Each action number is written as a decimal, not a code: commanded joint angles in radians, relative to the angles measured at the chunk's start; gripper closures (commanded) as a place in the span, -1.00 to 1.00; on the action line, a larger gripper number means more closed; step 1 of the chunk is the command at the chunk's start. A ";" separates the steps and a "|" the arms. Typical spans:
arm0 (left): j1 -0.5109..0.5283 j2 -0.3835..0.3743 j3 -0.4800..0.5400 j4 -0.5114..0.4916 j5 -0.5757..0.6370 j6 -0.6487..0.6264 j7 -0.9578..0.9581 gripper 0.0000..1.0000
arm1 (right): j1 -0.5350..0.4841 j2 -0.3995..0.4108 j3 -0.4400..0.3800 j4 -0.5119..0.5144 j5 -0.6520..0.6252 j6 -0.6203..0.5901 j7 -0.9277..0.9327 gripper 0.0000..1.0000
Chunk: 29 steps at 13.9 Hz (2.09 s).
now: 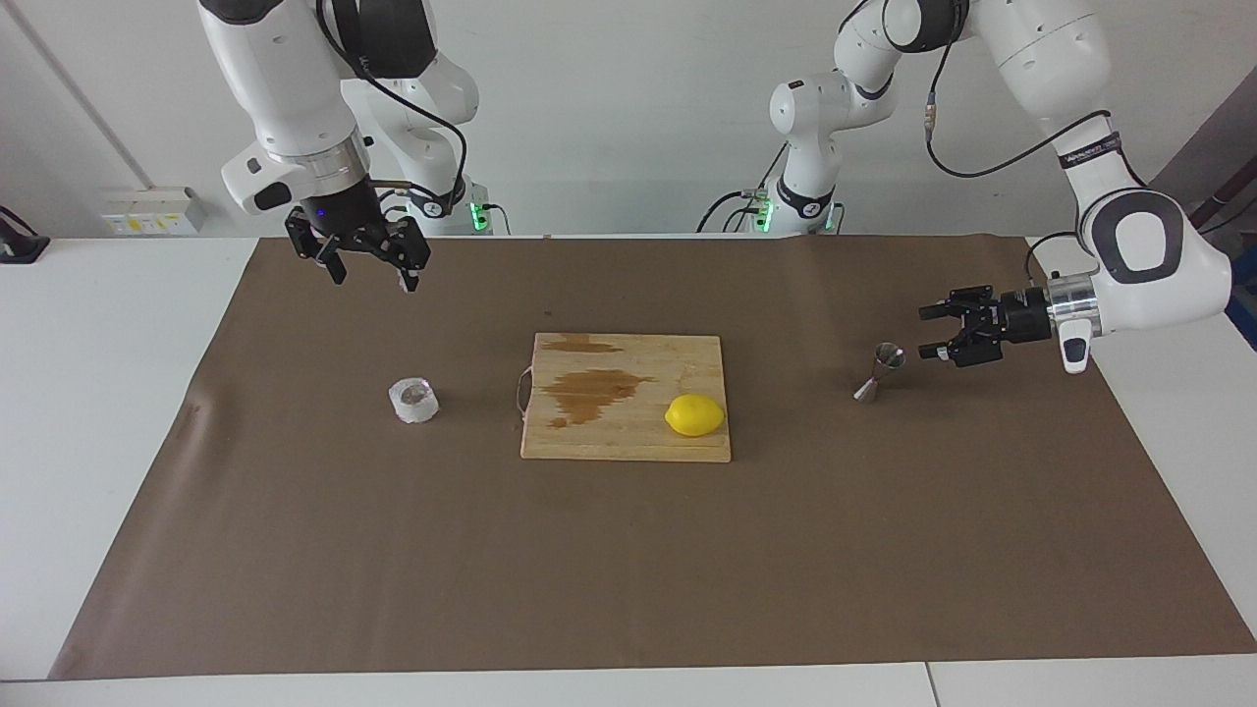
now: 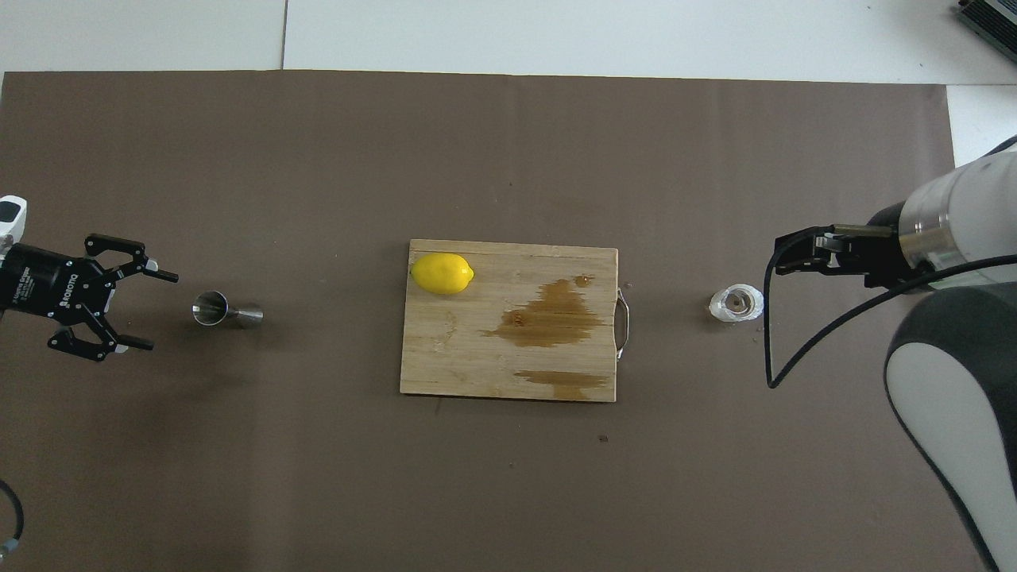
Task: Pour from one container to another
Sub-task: 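Move the left gripper toward the metal cup and open it, then advance the open left gripper around the metal cup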
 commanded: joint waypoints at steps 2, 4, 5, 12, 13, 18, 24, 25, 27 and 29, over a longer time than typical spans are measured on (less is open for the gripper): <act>-0.029 -0.013 0.033 -0.046 -0.024 0.024 0.067 -1.00 | -0.017 -0.007 0.004 0.005 0.032 -0.013 -0.027 -1.00; -0.051 -0.016 0.060 -0.052 -0.024 0.019 0.054 -1.00 | -0.017 -0.007 0.004 0.005 0.032 -0.013 -0.027 -1.00; -0.060 -0.016 0.064 -0.053 -0.020 0.019 0.015 -1.00 | -0.017 -0.007 0.004 0.005 0.032 -0.013 -0.026 -1.00; -0.065 -0.016 0.056 -0.061 -0.065 0.064 -0.432 -1.00 | -0.017 -0.007 0.005 0.005 0.032 -0.013 -0.027 -1.00; -0.060 -0.016 0.056 -0.064 -0.074 0.067 -0.423 -1.00 | -0.017 -0.007 0.004 0.005 0.032 -0.014 -0.026 -1.00; -0.049 -0.005 0.056 -0.103 -0.139 0.064 -0.300 -1.00 | -0.017 -0.007 0.004 0.005 0.032 -0.014 -0.027 -1.00; -0.025 0.058 0.056 -0.110 -0.178 0.055 -0.199 -1.00 | -0.017 -0.007 0.004 0.005 0.032 -0.014 -0.027 -1.00; -0.013 0.066 0.051 -0.104 -0.191 0.050 -0.205 -1.00 | -0.017 -0.007 0.004 0.005 0.032 -0.014 -0.026 -1.00; -0.014 0.067 0.050 -0.115 -0.226 0.050 -0.205 -1.00 | -0.017 -0.007 0.004 0.005 0.032 -0.013 -0.027 -1.00; -0.016 0.064 0.051 -0.144 -0.260 0.074 -0.206 -1.00 | -0.017 -0.007 0.005 0.005 0.032 -0.014 -0.026 -1.00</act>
